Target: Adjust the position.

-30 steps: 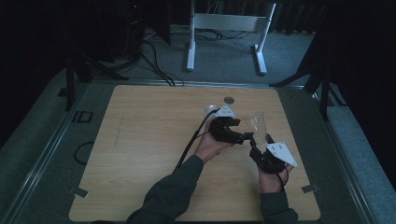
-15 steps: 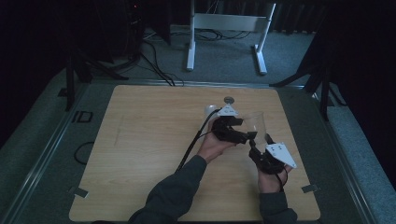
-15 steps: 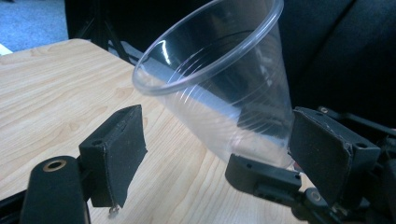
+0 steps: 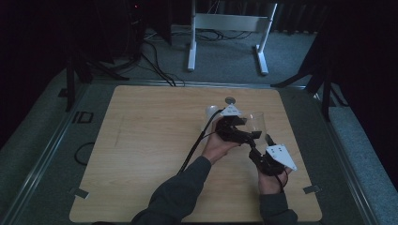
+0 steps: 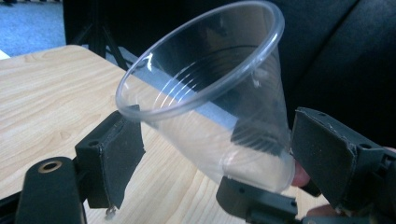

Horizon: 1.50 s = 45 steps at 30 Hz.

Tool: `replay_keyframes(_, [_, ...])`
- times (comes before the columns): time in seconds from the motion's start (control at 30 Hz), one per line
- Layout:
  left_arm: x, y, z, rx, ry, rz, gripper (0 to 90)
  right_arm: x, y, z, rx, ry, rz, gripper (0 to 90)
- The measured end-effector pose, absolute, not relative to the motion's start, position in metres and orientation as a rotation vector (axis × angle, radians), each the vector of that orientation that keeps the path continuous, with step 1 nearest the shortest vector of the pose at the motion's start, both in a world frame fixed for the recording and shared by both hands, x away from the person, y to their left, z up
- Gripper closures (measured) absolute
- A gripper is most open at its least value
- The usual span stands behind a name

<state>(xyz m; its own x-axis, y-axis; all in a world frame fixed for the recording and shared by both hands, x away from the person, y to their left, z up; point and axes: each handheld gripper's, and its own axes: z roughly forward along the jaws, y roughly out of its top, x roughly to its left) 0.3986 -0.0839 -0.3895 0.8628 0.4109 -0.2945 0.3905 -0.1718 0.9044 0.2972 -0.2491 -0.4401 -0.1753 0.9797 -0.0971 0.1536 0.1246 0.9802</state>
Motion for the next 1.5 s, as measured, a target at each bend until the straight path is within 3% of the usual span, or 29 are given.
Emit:
replay_keyframes(0.67, [0.4029, -0.0892, -0.3915, 1.696, 0.684, -0.038, 19.0, 0.2979, -0.2474, -0.4422, 1.148, 1.518, 1.167, 42.1])
replay_keyframes(1.5, [0.3947, -0.0918, -0.3886, 1.698, 0.647, 0.037, 27.8, 0.3013, -0.2496, -0.4431, 1.154, 1.563, 1.191, 38.7])
